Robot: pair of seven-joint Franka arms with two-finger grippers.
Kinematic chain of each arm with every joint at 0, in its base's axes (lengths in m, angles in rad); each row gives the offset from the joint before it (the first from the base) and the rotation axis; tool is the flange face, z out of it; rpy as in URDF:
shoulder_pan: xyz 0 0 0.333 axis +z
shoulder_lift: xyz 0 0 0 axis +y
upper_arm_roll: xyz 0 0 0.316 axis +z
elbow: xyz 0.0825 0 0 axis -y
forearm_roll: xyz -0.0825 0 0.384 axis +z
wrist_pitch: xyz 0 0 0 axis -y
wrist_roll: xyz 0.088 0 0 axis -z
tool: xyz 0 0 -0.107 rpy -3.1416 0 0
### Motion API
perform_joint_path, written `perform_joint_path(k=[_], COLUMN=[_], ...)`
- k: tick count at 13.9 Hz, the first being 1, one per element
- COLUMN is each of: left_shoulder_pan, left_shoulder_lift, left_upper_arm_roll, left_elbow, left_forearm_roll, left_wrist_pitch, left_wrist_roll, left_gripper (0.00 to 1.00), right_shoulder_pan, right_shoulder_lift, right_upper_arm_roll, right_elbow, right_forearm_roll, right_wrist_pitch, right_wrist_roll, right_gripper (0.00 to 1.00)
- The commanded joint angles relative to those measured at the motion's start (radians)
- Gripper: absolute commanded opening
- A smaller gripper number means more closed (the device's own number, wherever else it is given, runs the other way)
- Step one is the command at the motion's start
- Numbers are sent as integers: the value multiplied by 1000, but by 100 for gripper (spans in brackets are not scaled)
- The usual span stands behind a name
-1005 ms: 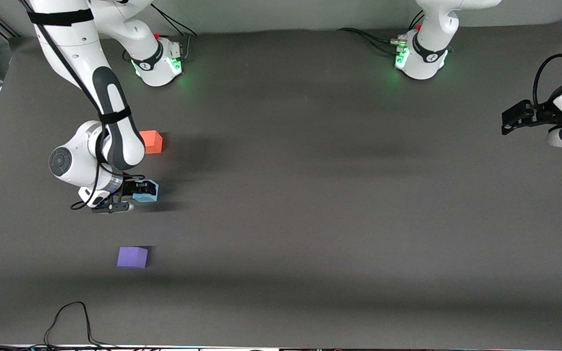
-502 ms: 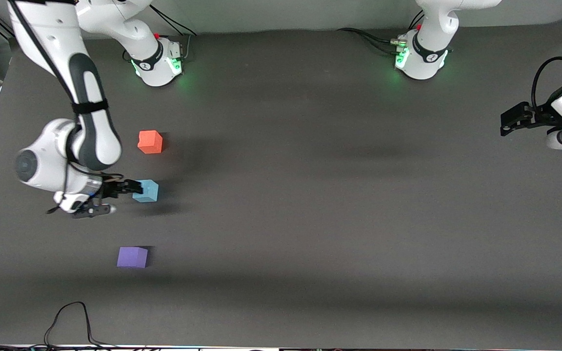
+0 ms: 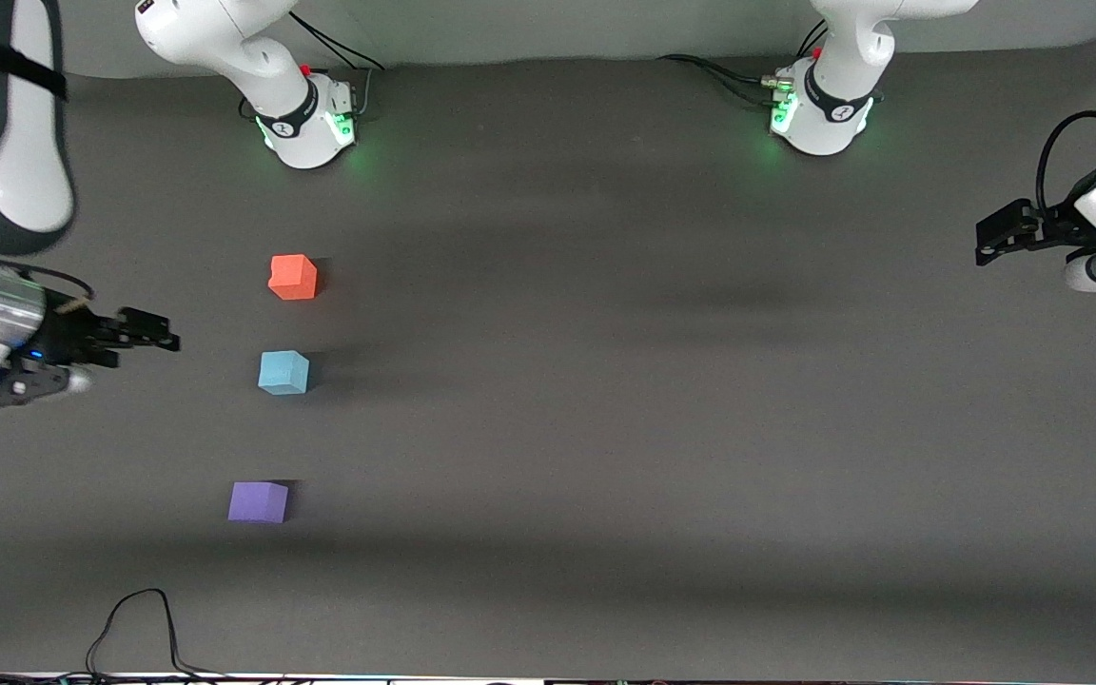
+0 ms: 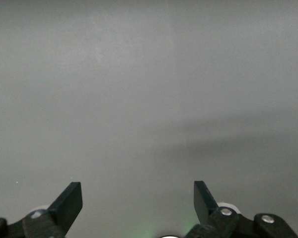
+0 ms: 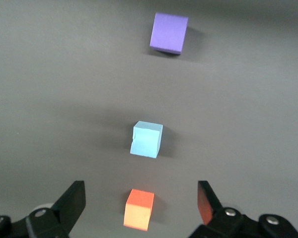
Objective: Place blue block between orange and purple blocks
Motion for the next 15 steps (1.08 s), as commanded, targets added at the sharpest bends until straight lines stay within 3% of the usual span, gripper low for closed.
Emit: perform_joint_path(k=[1, 5, 8, 11, 13, 15], left_shoulder_pan=[9, 8, 6, 5, 6, 6], left_shoulder_lift=[-2, -2, -2, -3, -3, -3], left_upper_arm_roll=[-3, -3, -3, -3, -3, -3], left_elbow=[11, 12, 12, 11, 11, 11], left_forearm_roll=[-13, -13, -13, -11, -13, -11], left_wrist_pitch=[-22, -20, -20, -22, -22, -22], left_wrist_roll=[-3, -4, -4, -4, -4, -4], left_gripper=[100, 100, 100, 100, 100, 100], right_shoulder_pan=[11, -35, -332, -452, -465, -465], right_shoulder_lift=[14, 12, 6, -29, -72, -170], right_upper_arm_roll=[-9, 25, 377, 607, 639, 639], right_elbow=[148, 266, 385, 371, 284, 110], right_forearm_roll=[-48, -52, -107, -181, -180, -180], right_wrist_pitch=[-118, -252, -388, -398, -340, -222], right_wrist_roll=[48, 93, 181, 314, 339, 339], right_gripper=[100, 100, 100, 100, 100, 100])
